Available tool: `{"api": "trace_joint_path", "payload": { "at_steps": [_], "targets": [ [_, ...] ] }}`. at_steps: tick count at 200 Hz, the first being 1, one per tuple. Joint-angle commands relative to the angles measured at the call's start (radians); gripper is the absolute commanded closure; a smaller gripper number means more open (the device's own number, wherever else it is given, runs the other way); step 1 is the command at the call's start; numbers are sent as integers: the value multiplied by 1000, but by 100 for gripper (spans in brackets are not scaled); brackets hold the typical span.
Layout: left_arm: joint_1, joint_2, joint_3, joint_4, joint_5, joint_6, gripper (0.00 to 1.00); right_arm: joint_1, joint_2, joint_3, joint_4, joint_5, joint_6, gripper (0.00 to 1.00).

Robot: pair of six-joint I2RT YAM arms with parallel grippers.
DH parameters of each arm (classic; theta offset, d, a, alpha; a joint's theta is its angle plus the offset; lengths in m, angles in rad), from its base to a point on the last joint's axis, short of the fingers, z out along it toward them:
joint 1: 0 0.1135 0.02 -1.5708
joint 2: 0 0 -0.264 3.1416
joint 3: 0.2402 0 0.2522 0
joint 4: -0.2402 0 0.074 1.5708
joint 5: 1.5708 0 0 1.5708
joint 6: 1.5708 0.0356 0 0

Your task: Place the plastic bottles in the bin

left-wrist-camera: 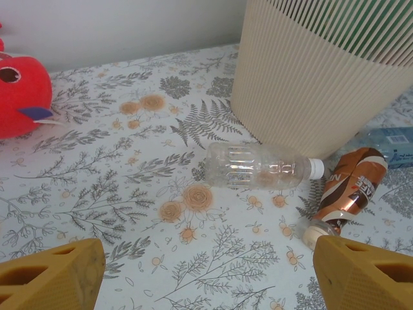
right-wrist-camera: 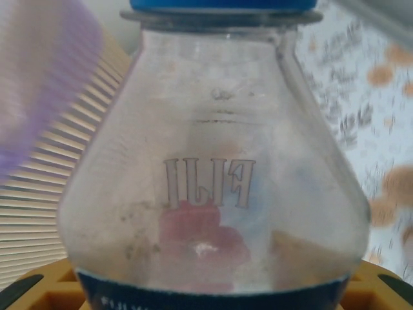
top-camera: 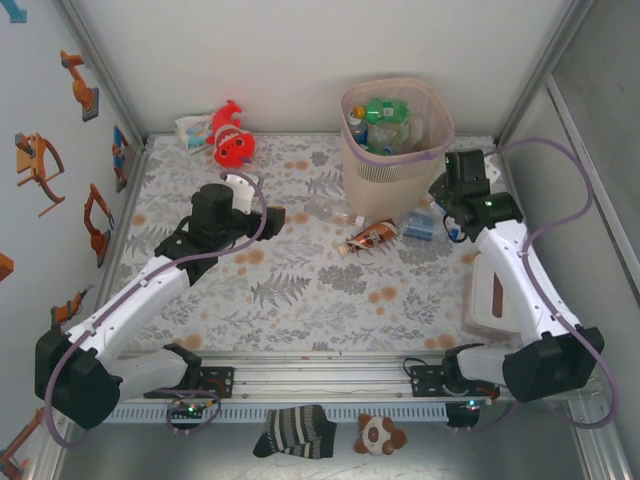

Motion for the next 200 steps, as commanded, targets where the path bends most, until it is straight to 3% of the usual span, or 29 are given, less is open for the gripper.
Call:
{"api": "trace_joint_path", "payload": {
  "at_steps": [1, 68, 151, 200],
  "targets": [
    [4, -7, 35, -2, 7, 0, 16, -3, -14, 83, 52, 59, -295, 54],
    [6, -30, 33, -24, -8, 8, 16, -3, 113, 349, 100, -23, -640, 54],
    [5, -84, 14, -44, -16, 1, 16, -3, 456, 784, -79, -99, -809, 54],
    [6, -126, 4, -65, -28, 5, 16, -4, 600, 895, -129, -50, -904, 54]
  ]
}}
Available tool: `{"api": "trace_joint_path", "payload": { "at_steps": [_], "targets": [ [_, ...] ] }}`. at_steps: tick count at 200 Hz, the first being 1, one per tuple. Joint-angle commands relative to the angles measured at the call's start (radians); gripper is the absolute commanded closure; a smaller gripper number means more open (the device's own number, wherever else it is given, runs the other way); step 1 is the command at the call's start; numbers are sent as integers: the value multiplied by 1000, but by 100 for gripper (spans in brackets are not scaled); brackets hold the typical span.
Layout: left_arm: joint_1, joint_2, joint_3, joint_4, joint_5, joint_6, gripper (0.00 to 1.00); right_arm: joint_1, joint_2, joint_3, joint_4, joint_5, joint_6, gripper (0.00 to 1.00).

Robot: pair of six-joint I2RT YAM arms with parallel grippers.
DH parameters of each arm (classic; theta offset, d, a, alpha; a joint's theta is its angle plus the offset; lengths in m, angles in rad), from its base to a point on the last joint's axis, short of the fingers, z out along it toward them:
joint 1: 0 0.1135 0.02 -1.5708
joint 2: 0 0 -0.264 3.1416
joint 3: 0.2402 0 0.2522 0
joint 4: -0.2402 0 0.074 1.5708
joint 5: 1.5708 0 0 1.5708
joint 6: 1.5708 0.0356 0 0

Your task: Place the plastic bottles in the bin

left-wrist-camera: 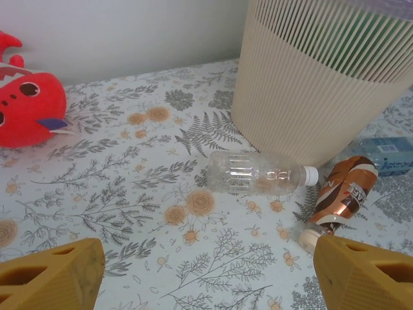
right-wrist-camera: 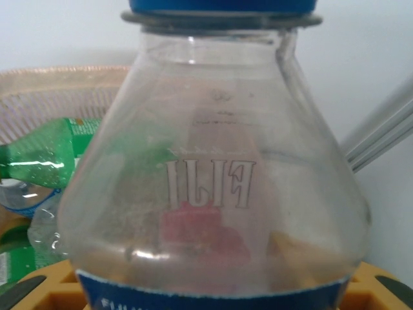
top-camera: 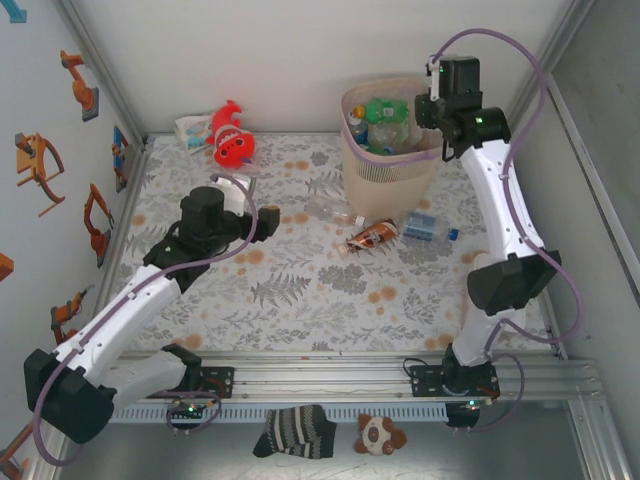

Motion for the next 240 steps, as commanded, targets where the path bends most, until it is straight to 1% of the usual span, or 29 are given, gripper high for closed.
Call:
{"api": "trace_joint_path", "payload": {
  "at_steps": [1, 52, 95, 117, 152, 200, 240],
  "targets": [
    [6, -38, 4, -20, -13, 5, 16, -4, 47, 53, -43, 39, -85, 54],
    [6, -63, -9, -30, -15, -3, 16, -4, 156, 86, -40, 105, -144, 53],
    [5, -74, -10, -36, -22, -1, 16, -4, 189, 96, -25, 175, -147, 41],
    [5, -77, -5, -43, -25, 5, 16, -3, 187, 96, -14, 189, -148, 34],
    [6, -80, 3, -48, -25, 9, 16, -4, 163, 100, -3, 186, -145, 29],
    [6, -74, 8, -43, -16, 5, 16, -3, 110, 107, 0, 165, -133, 27],
    [4, -66, 9, -35, -8, 0, 16, -3, 57, 90, 2, 118, -106, 29]
  ]
}}
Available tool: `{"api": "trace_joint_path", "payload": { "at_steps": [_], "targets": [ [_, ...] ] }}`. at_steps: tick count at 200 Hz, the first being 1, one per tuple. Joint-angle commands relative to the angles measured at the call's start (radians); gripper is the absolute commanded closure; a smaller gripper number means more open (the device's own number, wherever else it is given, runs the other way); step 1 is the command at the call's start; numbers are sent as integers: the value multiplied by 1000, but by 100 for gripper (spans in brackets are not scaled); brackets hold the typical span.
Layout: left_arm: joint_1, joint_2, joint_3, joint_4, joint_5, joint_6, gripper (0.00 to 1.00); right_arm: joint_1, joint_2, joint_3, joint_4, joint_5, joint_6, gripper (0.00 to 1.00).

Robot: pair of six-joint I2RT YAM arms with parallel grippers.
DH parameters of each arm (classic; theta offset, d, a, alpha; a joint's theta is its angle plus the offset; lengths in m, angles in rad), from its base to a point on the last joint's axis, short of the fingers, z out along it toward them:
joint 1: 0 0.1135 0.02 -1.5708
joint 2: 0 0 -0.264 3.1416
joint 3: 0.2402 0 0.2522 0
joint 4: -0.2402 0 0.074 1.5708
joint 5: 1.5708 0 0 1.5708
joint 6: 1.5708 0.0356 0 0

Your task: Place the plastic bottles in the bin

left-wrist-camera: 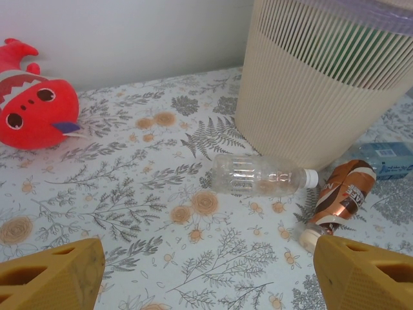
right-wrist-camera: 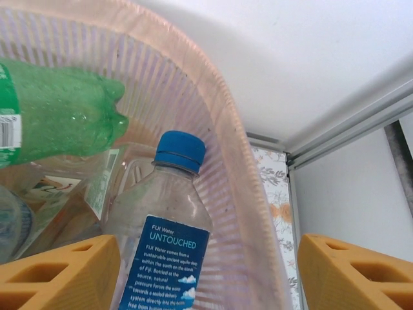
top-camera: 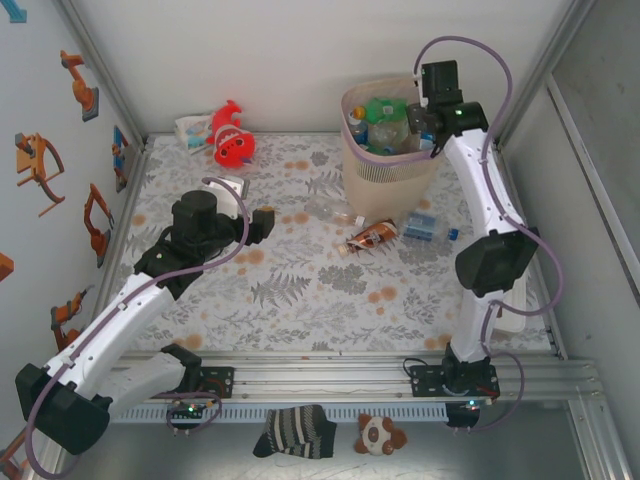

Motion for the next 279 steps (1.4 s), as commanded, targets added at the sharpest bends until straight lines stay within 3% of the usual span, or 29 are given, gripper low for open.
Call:
{"api": "trace_joint_path", "payload": {
  "at_steps": [1, 61, 166, 201, 241, 279],
  "targets": [
    [4, -6, 11, 1, 11, -1, 16, -5, -74, 25, 19, -28, 31, 29],
    [5, 15, 10, 22, 20, -3, 16, -6, -196, -99, 17, -71, 114, 30],
    [5, 78, 21, 63, 69, -11, 16, -115, -498, -531, 65, -126, 302, 31],
    [4, 81, 18, 67, 78, -16, 16, -196, -568, -710, 111, -146, 496, 31],
    [4, 77, 10, 72, 77, -18, 16, -348, -590, -908, 182, -338, 876, 35],
    [5, 70, 7, 70, 76, -22, 16, -446, -509, -999, 199, -491, 1185, 35]
  ]
}}
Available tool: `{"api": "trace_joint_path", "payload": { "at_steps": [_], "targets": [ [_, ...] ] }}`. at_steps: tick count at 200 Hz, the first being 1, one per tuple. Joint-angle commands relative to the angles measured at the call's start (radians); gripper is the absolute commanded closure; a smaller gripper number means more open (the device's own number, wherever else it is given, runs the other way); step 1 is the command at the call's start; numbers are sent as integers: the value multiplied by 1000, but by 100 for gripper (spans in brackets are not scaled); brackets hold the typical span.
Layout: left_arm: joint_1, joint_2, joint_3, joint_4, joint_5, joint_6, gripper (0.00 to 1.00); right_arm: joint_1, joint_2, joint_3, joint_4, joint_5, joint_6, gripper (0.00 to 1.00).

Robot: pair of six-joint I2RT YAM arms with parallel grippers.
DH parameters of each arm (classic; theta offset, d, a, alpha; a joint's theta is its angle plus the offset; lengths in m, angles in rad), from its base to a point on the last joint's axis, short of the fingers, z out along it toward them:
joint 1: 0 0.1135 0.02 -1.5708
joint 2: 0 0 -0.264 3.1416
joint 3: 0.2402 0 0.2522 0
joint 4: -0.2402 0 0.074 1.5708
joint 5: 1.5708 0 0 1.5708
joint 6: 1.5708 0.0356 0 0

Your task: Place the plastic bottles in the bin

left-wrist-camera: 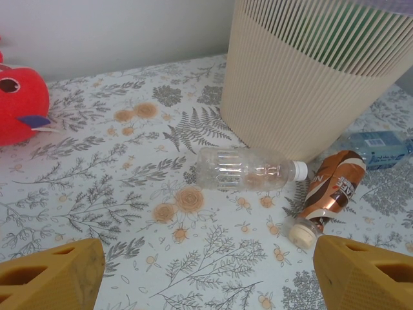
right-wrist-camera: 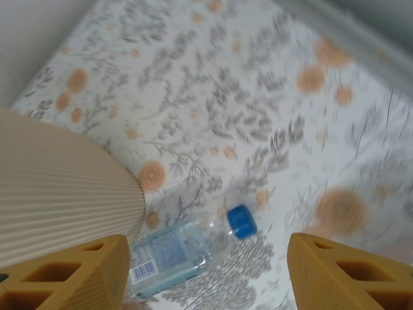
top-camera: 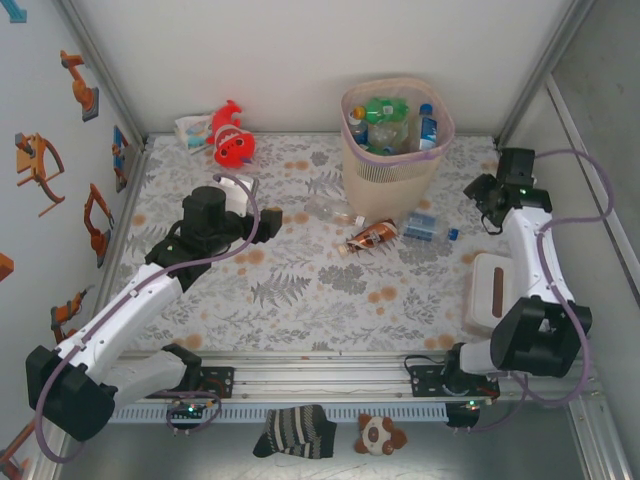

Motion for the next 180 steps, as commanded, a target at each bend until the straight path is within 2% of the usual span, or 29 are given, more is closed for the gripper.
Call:
{"api": "trace_joint_path", "payload": {
  "at_steps": [1, 68, 158, 180],
  "targets": [
    [4, -9, 7, 24, 16, -20, 16, -41, 44, -31, 46, -142, 300, 35],
    [5, -22, -13, 30, 6, -31, 17, -54, 199, -99, 117, -309, 623, 34],
    [5, -25, -4, 19, -2, -27, 16, 15, 395, -90, 248, -405, 791, 16],
    [4, -28, -2, 12, -6, -24, 16, 27, 430, -88, 264, -415, 811, 16]
  ]
}}
